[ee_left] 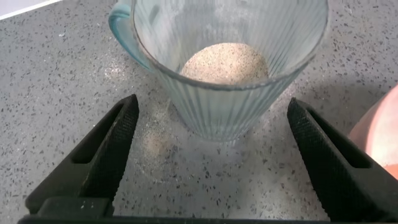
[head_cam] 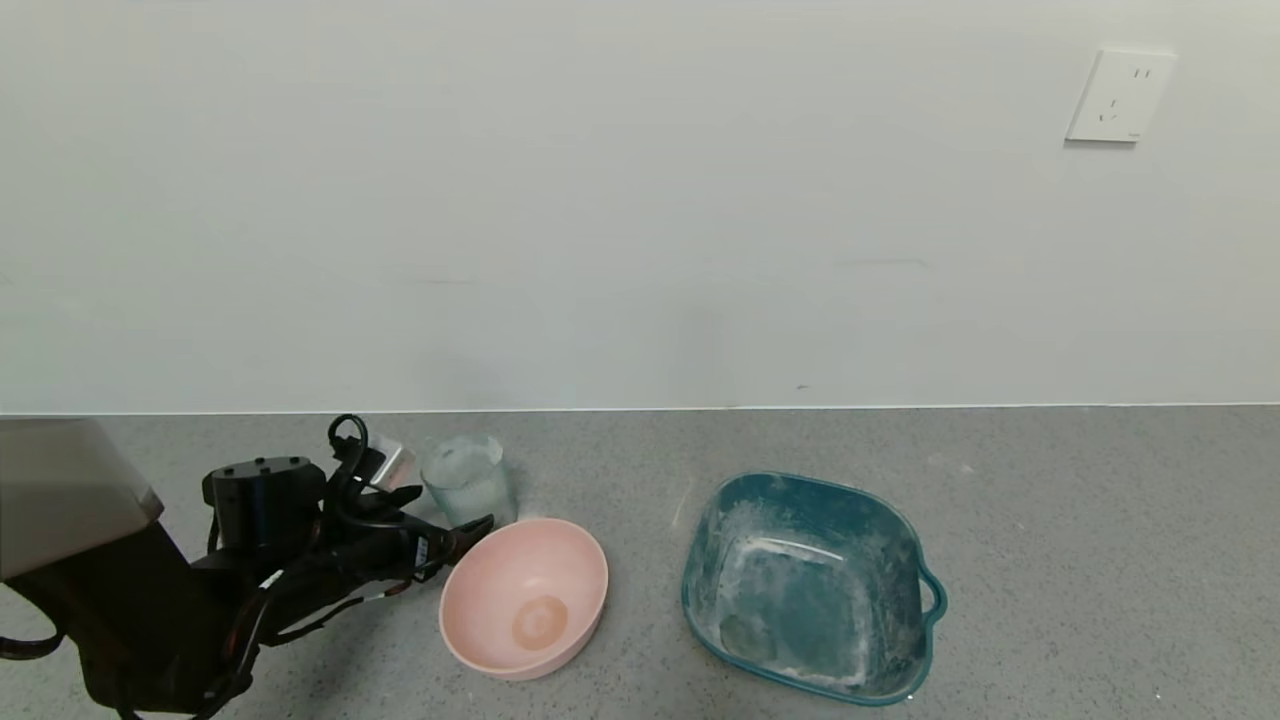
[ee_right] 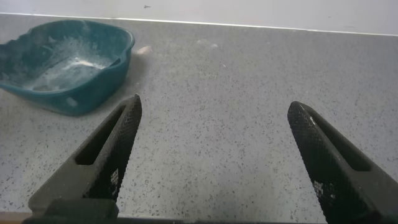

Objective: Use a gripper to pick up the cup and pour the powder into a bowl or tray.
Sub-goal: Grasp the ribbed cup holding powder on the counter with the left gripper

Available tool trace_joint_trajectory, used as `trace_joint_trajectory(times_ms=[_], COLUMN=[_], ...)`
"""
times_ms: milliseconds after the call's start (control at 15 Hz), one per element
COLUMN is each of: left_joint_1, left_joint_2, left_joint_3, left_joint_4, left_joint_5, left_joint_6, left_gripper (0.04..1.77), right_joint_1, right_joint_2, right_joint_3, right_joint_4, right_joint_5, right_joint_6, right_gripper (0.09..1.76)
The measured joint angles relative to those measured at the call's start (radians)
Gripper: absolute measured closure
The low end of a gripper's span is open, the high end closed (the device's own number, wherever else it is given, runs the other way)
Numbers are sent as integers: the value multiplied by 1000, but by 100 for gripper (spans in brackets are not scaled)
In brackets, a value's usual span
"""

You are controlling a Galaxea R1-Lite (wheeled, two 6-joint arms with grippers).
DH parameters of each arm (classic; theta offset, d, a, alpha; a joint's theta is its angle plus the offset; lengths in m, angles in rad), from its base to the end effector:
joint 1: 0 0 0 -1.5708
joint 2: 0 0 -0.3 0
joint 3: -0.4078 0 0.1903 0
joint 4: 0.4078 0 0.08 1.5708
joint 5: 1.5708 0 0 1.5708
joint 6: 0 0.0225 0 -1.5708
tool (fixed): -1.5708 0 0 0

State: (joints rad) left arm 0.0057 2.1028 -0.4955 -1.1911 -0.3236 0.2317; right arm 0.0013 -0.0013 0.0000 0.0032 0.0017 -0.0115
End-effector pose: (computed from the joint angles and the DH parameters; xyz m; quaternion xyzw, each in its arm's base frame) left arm 0.3139 -0.0054 0.0402 0.0780 0.1845 -0.1774 0.9635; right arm -0.0229 0.0000 0.0751 -0.0057 0.0009 0.0015 1.0000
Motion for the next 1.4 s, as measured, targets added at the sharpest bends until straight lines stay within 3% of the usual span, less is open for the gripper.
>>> trace_joint_trajectory(times_ms=[1400], left_joint_1=[-32], left_joint_2=[71], left_joint_3=[-114], left_joint_4=[-3], left_joint_5=[5], left_joint_6=[-73], left_gripper=[9], right_joint_1=[0], right_joint_2=[0], right_joint_3=[0], right_joint_4=[0], right_joint_5=[0], right_joint_6=[-1], right_gripper=[14])
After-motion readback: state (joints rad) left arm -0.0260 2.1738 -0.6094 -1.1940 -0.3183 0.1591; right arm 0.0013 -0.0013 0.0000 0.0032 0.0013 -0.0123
